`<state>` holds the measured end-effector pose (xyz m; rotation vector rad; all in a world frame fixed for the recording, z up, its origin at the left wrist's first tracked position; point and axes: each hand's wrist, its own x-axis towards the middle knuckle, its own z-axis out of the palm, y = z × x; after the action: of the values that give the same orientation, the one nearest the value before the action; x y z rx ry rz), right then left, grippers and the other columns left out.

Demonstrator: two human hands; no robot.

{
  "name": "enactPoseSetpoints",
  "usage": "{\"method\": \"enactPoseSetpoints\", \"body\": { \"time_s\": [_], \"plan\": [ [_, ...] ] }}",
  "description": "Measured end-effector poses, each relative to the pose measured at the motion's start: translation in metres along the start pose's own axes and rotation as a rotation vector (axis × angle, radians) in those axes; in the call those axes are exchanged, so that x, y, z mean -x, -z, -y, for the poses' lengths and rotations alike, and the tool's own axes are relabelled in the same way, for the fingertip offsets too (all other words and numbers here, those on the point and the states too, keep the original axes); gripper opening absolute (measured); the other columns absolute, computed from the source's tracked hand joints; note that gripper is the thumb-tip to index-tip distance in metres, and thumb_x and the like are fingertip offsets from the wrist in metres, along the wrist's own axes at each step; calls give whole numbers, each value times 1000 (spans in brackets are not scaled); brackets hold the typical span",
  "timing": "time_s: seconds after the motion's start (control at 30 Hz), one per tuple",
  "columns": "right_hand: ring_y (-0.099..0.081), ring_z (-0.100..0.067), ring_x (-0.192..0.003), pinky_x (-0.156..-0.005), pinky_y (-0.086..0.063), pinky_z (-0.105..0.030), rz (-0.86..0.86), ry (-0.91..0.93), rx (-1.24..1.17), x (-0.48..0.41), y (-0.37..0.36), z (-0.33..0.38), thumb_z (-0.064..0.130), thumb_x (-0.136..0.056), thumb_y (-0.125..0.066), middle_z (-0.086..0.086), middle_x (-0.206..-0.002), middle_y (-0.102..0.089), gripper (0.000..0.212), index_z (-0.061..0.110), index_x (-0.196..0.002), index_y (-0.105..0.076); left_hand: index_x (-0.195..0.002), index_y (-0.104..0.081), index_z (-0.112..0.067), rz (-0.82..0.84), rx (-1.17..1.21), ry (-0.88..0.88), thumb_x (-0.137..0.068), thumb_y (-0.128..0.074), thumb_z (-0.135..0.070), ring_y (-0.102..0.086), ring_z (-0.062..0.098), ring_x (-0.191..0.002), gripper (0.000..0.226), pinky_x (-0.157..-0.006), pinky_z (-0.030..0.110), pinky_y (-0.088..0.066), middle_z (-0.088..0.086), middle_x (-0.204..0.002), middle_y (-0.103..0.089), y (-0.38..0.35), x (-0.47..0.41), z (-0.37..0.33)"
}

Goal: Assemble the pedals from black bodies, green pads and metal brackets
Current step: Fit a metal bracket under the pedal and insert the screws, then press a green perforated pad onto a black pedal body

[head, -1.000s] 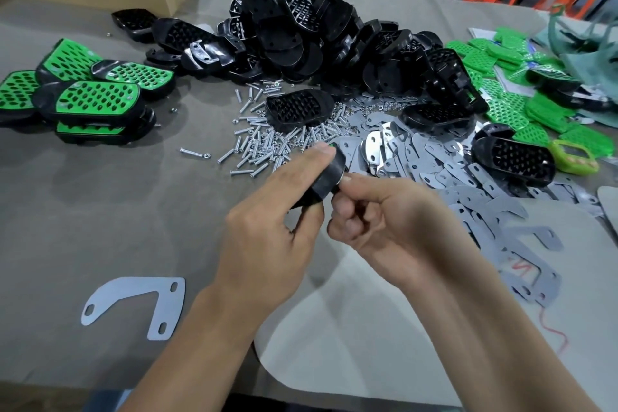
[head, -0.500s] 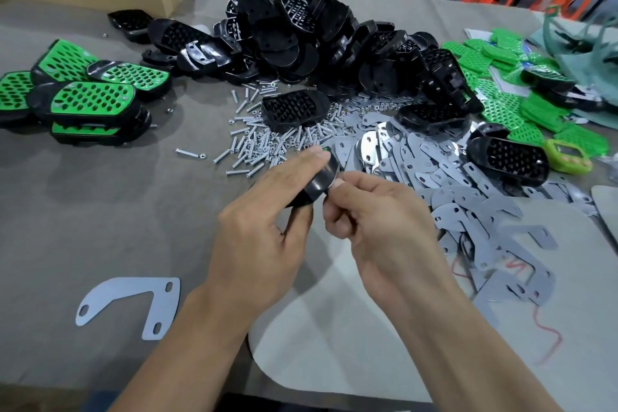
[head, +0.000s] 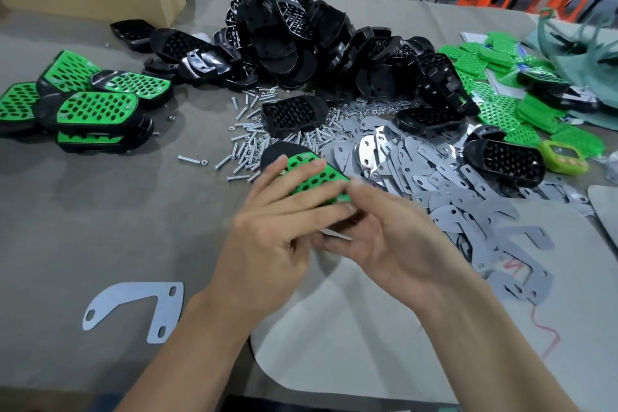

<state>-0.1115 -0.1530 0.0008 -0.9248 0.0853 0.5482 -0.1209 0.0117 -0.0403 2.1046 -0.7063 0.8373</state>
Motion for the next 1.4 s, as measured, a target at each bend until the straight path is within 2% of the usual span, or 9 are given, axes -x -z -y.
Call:
{"method": "enactPoseSetpoints", "body": {
  "time_s": [0.13, 0.23, 0.4, 0.53, 0.7, 0.8, 0.93, 1.23, 1.4],
  "plan": [
    [-76, -28, -91, -70, -62, -35, -163, 19, -111, -3, 11, -5, 10, -78, -66, -17, -106, -76, 44, 1, -121, -65, -122, -75, -17, -82, 93, 133, -80, -60, 21, -51, 14, -141, 58, -121, 38, -37, -5, -139, -65, -2, 5, -5],
    [-73, -34, -102, -81, -63, -42, -181, 66, -104, -2, 15, -9, 4, -79, -64, -22, -118, -72, 45, 2, -124, -66, -134, -64, -35, -227, 400, 576, -80, -61, 5, -48, 7, -142, 67, -118, 33, -40, -14, -147, -59, 3, -4, -3],
    [-71, -33, -106, -92, -57, -49, -96, -1, -20, -3, 6, -10, 3, -79, -64, -18, -123, -71, 38, 8, -116, -73, -121, -73, -15, -152, 1130, 1090, -84, -63, -16, -73, 18, -95, 38, -78, 31, -61, 7, -113, -77, 23, -22, 15],
    [-73, -23, -104, -83, -62, -37, -199, 124, 333, -18, -16, -7, -5, -91, -63, -5, -115, -76, 35, 15, -119, -69, -108, -74, -10, -172, 976, 1169, -91, -57, 10, -71, 18, -80, 32, -63, 27, -60, 9, -96, -77, 41, -26, 27],
    [-62, 10, -104, -95, -50, -16, -198, 283, 1134, -47, -55, -8, 21, -68, -87, 25, -113, -69, 64, 35, -128, -66, -105, -75, -12, -373, 745, 1240, -92, -52, 14, -73, 17, -77, 37, -60, 29, -61, 7, -91, -78, 62, -27, 42],
    [-61, 18, -96, -82, -45, -1, -68, 324, 1249, -69, -82, -10, 39, -59, -85, 38, -102, -66, 74, 46, -128, -61, -110, -74, -17, -552, 642, 1247, -93, -54, 12, -73, 16, -78, 40, -65, 33, -60, 0, -90, -80, 86, -26, 56],
    [-63, 7, -109, -99, -47, -14, 83, 368, 1396, -111, -116, -28, 35, -59, -85, 22, -122, -69, 78, 41, -133, -61, -111, -73, -20, -685, 541, 1258, -95, -56, 10, -76, 16, -78, 38, -56, 28, -60, -1, -91, -80, 124, -12, 75],
    [-39, -11, -144, -121, -22, -18, 202, 429, 1495, -161, -144, -79, 10, -77, -75, 8, -157, -44, 69, 30, -141, -59, -111, -78, -33, -420, -294, 1327, -79, -86, -27, -75, 15, -95, 33, -90, 38, -58, -16, -87, -75, 166, 15, 105],
    [-60, -19, -125, -111, -24, -8, 1, 538, 1462, -157, -123, -37, 8, -76, -73, -2, -138, -64, 56, 23, -130, -68, -119, -74, -38, -357, -553, 1262, -85, -80, -38, -69, 28, -108, 35, -94, 42, -53, 2, -111, -77, 163, 8, 96]
  ]
}}
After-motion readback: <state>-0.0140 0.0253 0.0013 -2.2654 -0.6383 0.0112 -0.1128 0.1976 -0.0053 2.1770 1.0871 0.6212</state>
